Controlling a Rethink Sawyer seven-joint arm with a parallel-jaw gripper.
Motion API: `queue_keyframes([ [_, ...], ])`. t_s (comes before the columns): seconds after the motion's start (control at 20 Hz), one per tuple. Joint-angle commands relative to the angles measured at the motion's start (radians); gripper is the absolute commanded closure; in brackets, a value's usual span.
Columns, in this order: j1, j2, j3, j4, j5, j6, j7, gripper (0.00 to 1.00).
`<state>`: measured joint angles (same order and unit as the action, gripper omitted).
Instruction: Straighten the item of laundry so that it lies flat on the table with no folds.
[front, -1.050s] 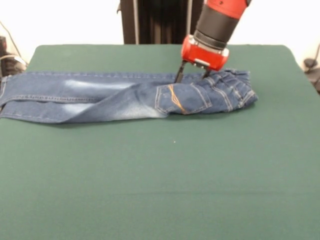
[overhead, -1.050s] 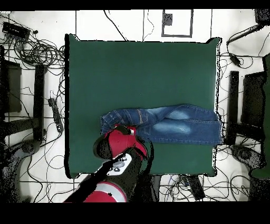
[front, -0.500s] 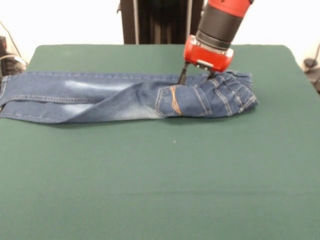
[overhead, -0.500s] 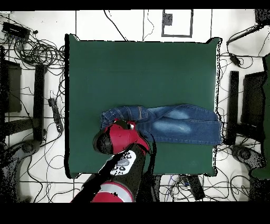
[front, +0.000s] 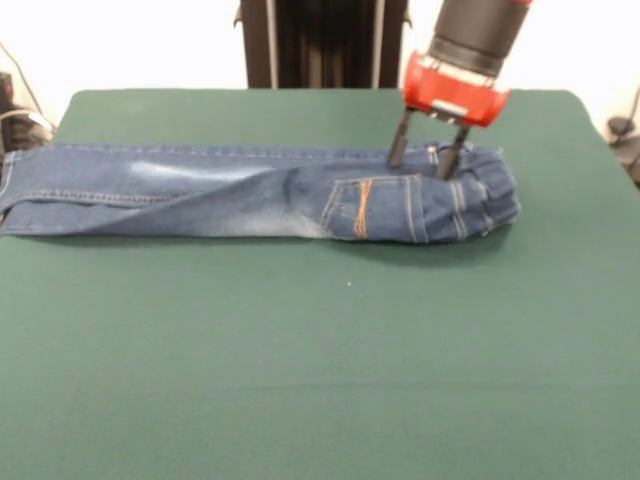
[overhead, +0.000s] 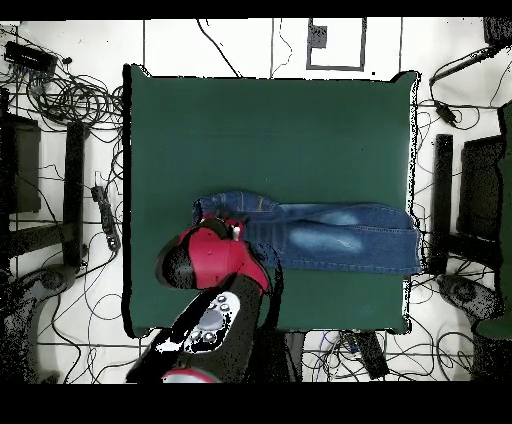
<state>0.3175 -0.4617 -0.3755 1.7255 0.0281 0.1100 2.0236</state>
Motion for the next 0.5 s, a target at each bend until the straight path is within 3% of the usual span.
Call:
queue_keyframes([
  [0.05,0.06,-0.046,0.081,-0.055,0.085,0.068,0.19,0.0],
  [0.5,-0.086,0.129,0.215,-0.097,-0.005,-0.296,0.163,0.0],
])
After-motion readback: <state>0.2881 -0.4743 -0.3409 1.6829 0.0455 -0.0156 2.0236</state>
